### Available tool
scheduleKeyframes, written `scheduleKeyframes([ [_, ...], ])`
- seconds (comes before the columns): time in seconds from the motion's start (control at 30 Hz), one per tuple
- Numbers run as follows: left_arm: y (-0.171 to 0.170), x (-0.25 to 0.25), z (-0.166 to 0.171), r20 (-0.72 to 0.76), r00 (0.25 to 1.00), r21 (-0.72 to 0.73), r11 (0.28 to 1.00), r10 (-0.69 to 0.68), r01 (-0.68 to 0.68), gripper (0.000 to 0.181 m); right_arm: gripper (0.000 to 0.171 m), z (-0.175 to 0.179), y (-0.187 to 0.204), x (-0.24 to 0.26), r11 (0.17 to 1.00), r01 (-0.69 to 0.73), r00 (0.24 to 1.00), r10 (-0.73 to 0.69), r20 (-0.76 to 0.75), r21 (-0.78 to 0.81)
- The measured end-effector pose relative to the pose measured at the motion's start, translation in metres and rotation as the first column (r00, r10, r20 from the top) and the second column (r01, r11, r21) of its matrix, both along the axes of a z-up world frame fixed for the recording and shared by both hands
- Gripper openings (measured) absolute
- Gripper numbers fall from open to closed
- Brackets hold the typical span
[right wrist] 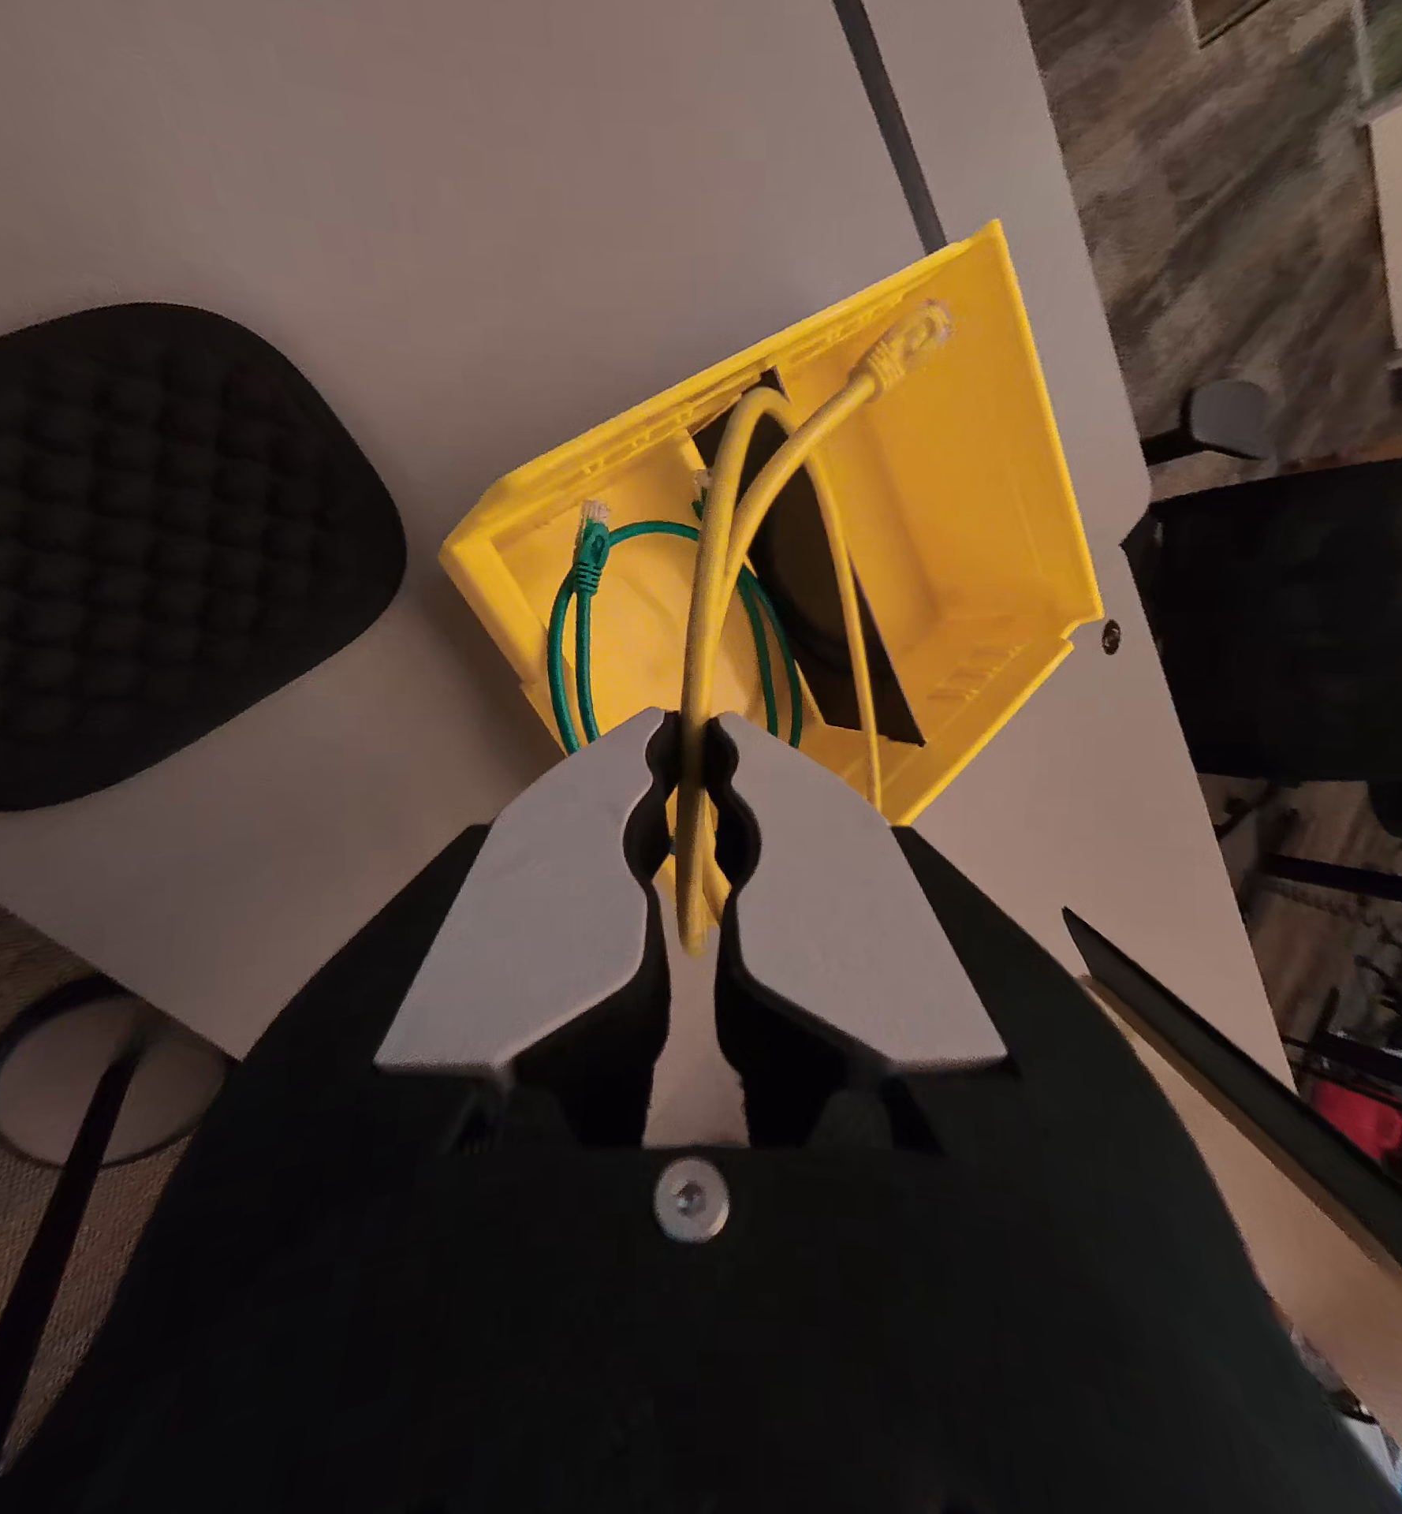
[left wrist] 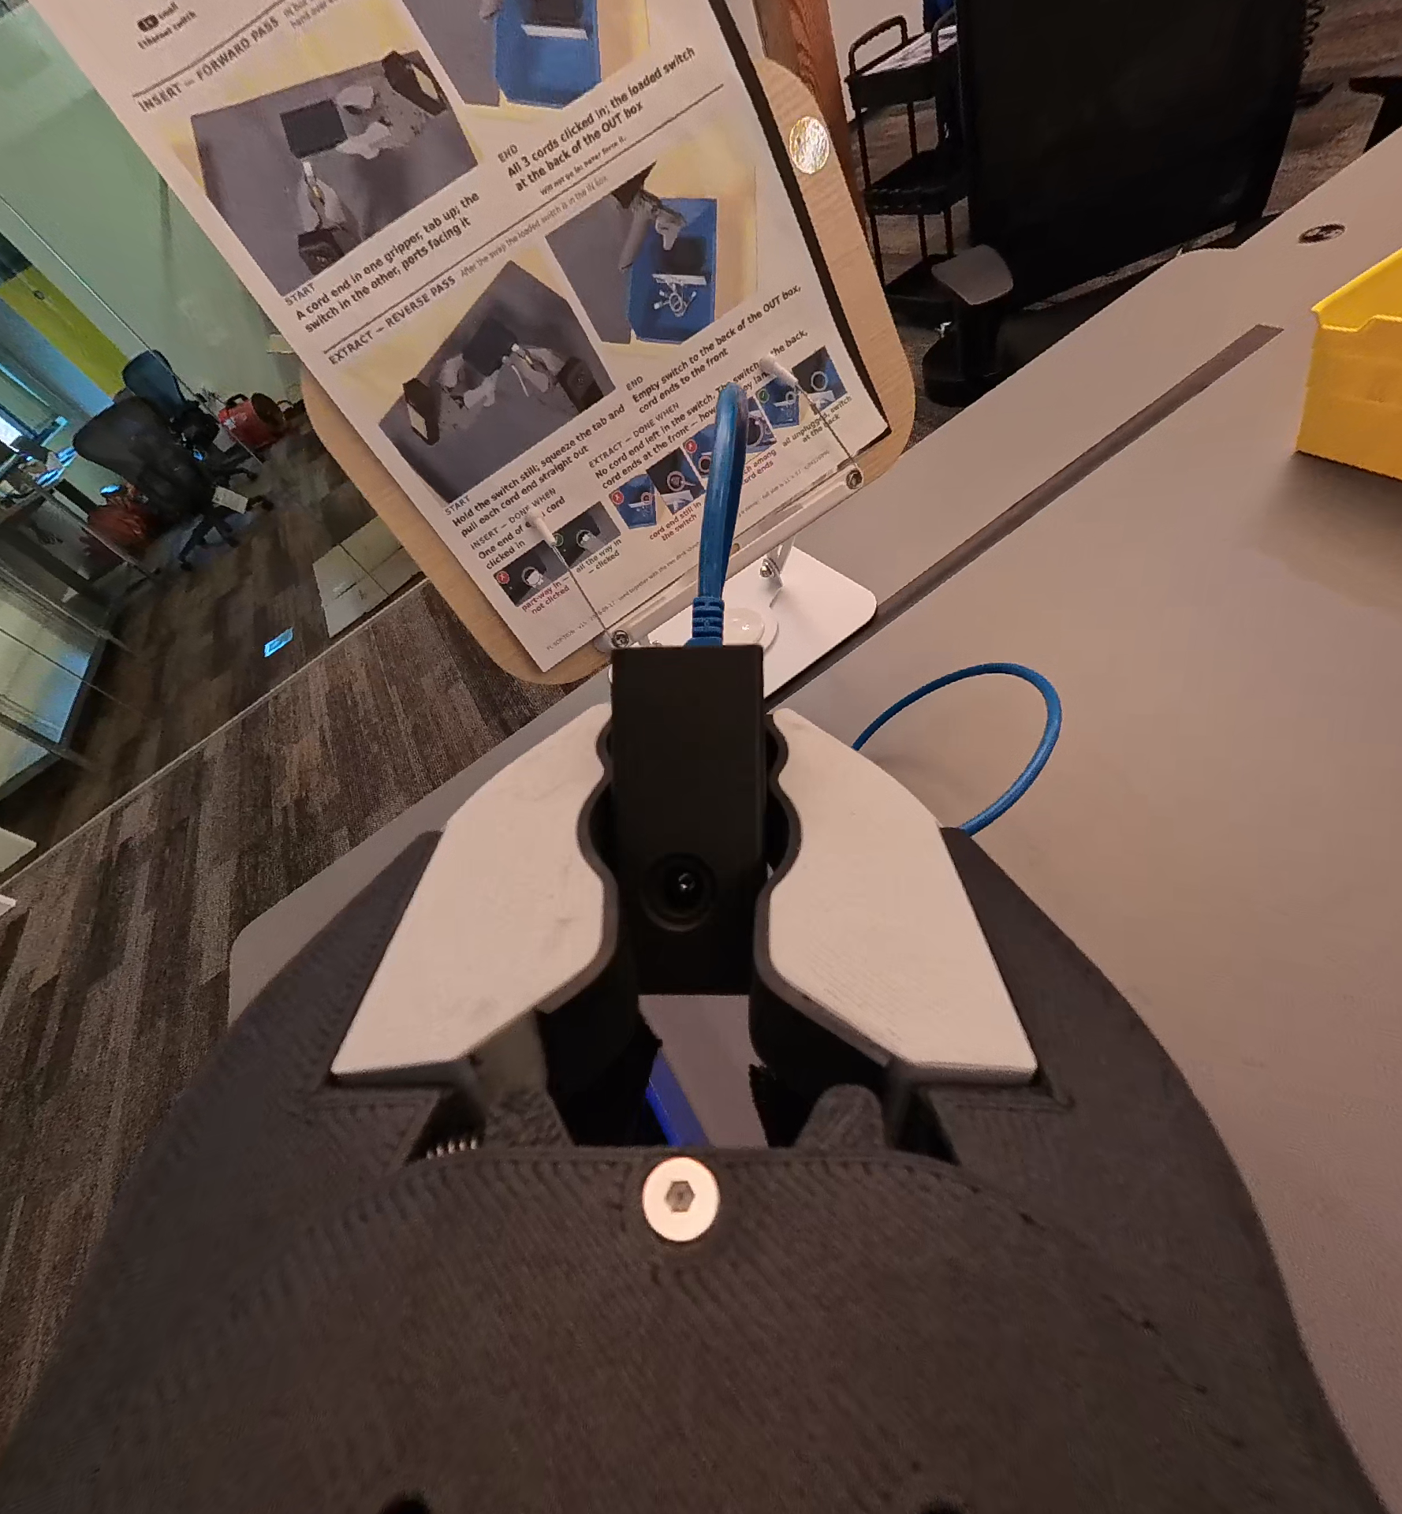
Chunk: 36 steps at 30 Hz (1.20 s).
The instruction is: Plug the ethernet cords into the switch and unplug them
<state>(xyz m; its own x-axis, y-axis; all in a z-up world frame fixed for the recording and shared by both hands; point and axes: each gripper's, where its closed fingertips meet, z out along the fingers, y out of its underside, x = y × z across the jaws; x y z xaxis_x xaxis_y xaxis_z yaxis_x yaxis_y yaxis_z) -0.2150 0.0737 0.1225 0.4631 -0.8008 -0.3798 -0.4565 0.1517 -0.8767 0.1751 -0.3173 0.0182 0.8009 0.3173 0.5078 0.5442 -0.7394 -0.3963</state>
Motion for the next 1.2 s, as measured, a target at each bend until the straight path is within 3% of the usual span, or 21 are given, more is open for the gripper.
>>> scheduleKeyframes([
  [0.13, -0.001, 0.0, 0.001, 0.001, 1.0, 0.003, 1.0, -0.003, 0.003, 0.028, 0.007, -0.021, 0.003, 0.0, 0.992, -0.029, 0.993, 0.014, -0.12, -0.123],
  [0.43, -0.001, 0.0, 0.0, -0.002, 1.0, 0.001, 1.0, -0.001, 0.002, 0.029, 0.007, -0.062, 0.034, 0.023, 0.942, -0.062, 0.998, 0.069, 0.009, -0.33],
  [0.67, -0.005, 0.004, 0.0, -0.003, 1.0, 0.002, 1.0, -0.018, 0.018, 0.028, 0.009, -0.123, 0.022, 0.018, 0.845, -0.029, 0.99, -0.05, -0.134, -0.534],
  [0.77, -0.011, 0.01, -0.001, -0.001, 0.999, -0.009, 0.999, -0.05, 0.05, 0.028, 0.01, -0.121, 0.027, 0.016, 0.902, -0.021, 0.974, -0.078, -0.211, -0.432],
  [0.83, -0.016, 0.015, -0.002, -0.001, 0.997, -0.016, 0.997, -0.075, 0.075, 0.028, 0.022, -0.117, 0.03, 0.015, 0.938, -0.008, 0.957, -0.094, -0.274, -0.347],
  [1.2, -0.025, 0.024, -0.006, -0.013, 0.993, -0.022, 0.993, -0.117, 0.116, 0.028, 0.035, -0.081, -0.014, 0.018, 0.993, 0.095, 0.869, -0.116, -0.481, -0.066],
])
